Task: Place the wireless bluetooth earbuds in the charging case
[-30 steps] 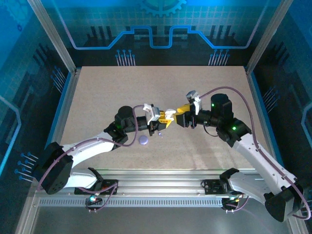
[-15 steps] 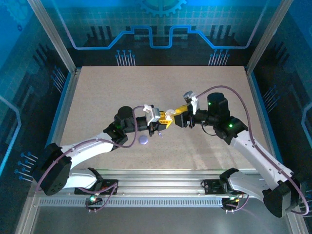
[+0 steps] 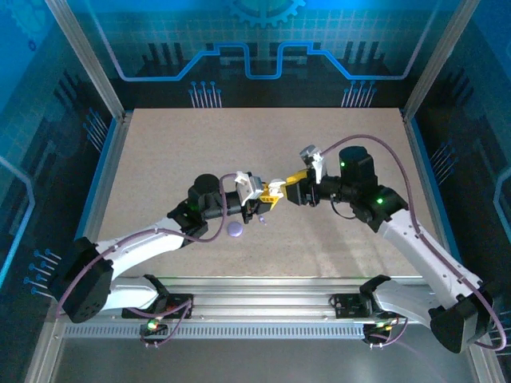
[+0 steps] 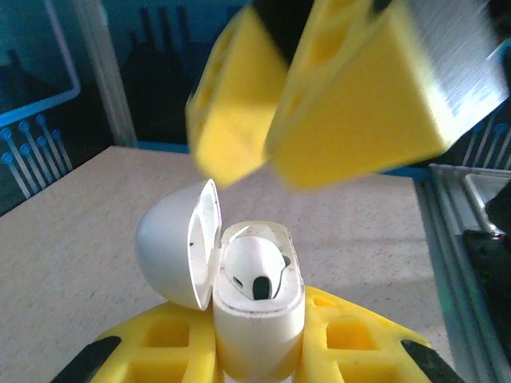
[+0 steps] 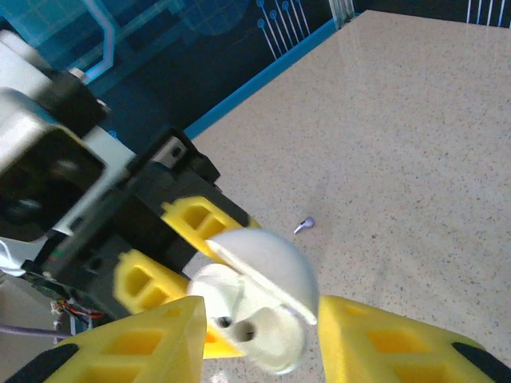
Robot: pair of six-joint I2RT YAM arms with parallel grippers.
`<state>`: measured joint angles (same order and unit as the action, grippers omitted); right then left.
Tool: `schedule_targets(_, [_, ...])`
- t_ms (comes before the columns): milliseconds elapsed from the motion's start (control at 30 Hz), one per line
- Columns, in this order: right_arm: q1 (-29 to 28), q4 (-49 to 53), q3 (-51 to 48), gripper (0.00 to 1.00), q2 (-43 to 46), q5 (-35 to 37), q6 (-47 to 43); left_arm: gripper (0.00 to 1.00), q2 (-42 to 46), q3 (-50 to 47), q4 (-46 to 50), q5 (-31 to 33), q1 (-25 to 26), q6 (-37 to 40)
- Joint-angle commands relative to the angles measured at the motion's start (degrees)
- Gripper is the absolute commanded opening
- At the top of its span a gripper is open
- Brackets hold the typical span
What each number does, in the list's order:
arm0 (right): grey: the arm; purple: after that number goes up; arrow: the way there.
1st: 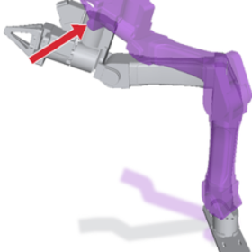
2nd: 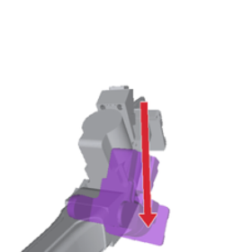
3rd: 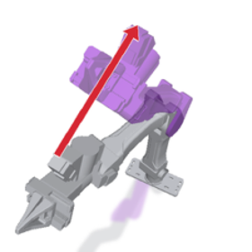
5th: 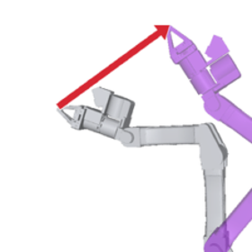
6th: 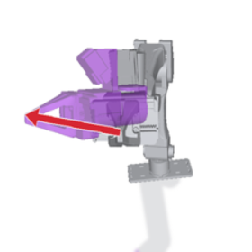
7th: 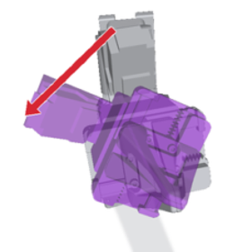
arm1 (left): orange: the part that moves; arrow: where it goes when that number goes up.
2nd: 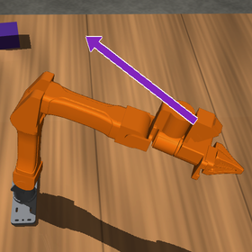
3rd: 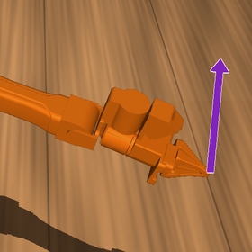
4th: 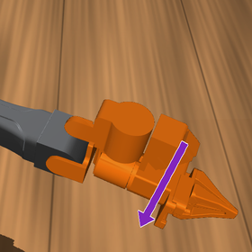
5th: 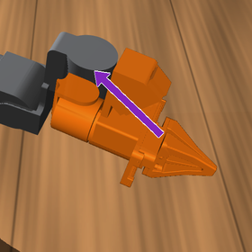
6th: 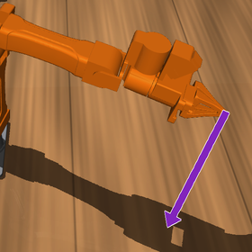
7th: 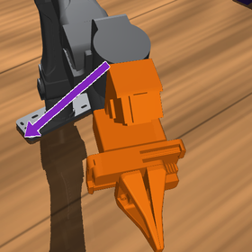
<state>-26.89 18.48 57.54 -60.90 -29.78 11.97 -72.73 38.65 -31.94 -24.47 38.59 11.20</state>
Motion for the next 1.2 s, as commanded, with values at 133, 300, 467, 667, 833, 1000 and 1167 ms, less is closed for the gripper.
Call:
schedule_targets(133, [1.3, 15.4, 6.7, 0.4, -1.0, 10.8, 10.0, 0.15, 3.5, 1.8, 7.7, 12.3, 0.4, -0.3])
schedule_targets(300, [1.8, 24.7, 11.0, 0.4, -3.8, 17.3, 22.3, 0.15, 3.9, 2.4, 11.7, 19.3, 0.4, -2.7])
schedule_targets(467, [3.6, 29.8, 10.5, 0.4, -6.8, 20.9, 35.3, 0.15, 3.7, 3.3, 15.0, 20.7, 0.4, -3.4])
schedule_targets(667, [5.5, 32.8, 8.4, 0.4, -10.4, 25.3, 40.4, 0.16, 3.8, 3.3, 16.2, 22.1, 0.4, -4.1])
schedule_targets(833, [7.3, 34.9, 7.7, 0.4, -14.6, 27.8, 41.3, 0.16, 3.0, 4.2, 18.3, 21.8, 0.3, -4.6])
schedule_targets(1000, [8.8, 37.5, 8.6, 0.36, -18.7, 31.7, 41.9, 0.16, 2.8, 5.1, 19.9, 22.1, 0.3, -4.3])
schedule_targets(1167, [10.5, 37.6, 9.2, 0.39, -23.6, 31.3, 41.8, 0.16, 2.2, 5.4, 19.9, 22.0, 0.3, -5.7])
